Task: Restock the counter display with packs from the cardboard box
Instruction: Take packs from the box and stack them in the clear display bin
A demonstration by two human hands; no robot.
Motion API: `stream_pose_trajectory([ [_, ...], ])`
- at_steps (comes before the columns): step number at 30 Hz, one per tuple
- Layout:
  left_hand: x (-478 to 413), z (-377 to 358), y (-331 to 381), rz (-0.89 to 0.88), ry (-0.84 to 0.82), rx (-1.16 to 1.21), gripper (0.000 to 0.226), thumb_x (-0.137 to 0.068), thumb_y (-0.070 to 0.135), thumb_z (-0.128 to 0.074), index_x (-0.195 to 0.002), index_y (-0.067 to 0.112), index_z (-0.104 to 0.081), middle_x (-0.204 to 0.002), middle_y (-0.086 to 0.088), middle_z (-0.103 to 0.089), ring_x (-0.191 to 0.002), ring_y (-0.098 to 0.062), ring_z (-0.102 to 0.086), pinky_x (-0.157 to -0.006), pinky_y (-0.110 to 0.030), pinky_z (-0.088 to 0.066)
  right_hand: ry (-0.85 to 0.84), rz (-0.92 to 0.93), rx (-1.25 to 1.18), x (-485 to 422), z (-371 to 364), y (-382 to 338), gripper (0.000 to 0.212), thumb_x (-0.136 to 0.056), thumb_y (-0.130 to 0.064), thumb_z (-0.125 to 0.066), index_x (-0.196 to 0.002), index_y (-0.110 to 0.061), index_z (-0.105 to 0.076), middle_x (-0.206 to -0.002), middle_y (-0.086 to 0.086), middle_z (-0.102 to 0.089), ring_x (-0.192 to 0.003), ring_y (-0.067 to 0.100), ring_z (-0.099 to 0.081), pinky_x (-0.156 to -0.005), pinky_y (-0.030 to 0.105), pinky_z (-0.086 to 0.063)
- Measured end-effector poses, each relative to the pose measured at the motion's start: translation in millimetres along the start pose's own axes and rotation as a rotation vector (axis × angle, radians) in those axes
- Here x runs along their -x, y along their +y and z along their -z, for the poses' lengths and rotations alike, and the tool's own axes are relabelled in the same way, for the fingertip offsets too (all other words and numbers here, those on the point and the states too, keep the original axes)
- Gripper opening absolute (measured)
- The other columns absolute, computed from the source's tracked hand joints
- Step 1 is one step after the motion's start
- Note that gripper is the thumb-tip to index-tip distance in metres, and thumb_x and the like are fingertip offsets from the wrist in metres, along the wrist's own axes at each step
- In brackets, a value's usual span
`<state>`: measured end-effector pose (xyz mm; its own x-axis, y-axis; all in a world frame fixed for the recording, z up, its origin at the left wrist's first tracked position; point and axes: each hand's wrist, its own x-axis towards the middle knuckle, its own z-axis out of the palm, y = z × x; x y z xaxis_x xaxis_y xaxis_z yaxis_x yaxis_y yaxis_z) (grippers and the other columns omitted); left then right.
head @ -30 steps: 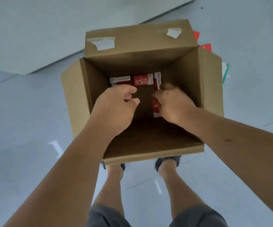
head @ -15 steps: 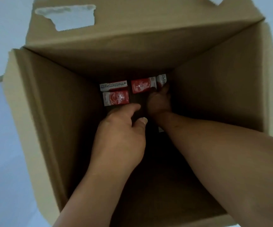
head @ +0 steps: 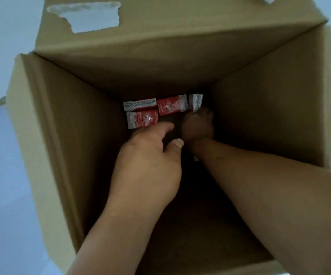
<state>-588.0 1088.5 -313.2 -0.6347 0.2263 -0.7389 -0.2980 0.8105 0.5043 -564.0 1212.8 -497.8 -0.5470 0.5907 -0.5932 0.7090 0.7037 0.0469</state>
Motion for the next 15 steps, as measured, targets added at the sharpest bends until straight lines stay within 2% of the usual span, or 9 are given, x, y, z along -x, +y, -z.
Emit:
stream_pose_trajectory([
  [4,24,19,23,-0.039,0.012,-0.036,0.04,-0.093,0.037,-0.058,-0.132,0.043,-0.052,-0.127,0.015,-0.059,-0.112,-0.005,-0.055,-0.089,-0.024,-0.047,0.015,0.072,-0.153,55,56,2,0.037,-0.096,-0.028,-0.05,-0.13,-0.014,-0.055,-0.129,0.017,-0.045,-0.116,0.036,-0.044,-0.09,0.041,-0.046],
  [7,46,35,44,-0.087,0.069,-0.046,0.037,-0.093,0.035,-0.058,-0.13,0.038,-0.057,-0.125,0.014,-0.063,-0.111,-0.006,-0.058,-0.094,-0.027,-0.048,0.114,0.138,-0.275,101,107,7,0.035,-0.094,-0.034,-0.056,-0.126,-0.02,-0.058,-0.121,0.013,-0.049,-0.103,0.032,-0.054,-0.085,0.04,-0.053],
  [12,99,69,82,-0.15,0.142,-0.072,0.033,-0.095,0.032,-0.055,-0.128,0.034,-0.059,-0.121,0.014,-0.063,-0.107,-0.008,-0.058,-0.086,-0.025,-0.042,0.153,0.191,-0.54,173,197,20,0.029,-0.093,-0.018,-0.053,-0.116,-0.026,-0.07,-0.115,0.009,-0.057,-0.082,0.026,-0.064,-0.073,0.037,-0.058],
  [15,138,92,102,-0.134,0.164,0.006,0.033,-0.095,0.028,-0.056,-0.127,0.033,-0.059,-0.116,0.016,-0.063,-0.104,-0.008,-0.058,-0.086,-0.025,-0.041,0.16,0.226,-0.716,221,250,25,0.03,-0.091,-0.016,-0.056,-0.115,-0.028,-0.07,-0.098,0.004,-0.066,-0.076,0.017,-0.064,-0.07,0.04,-0.059],
])
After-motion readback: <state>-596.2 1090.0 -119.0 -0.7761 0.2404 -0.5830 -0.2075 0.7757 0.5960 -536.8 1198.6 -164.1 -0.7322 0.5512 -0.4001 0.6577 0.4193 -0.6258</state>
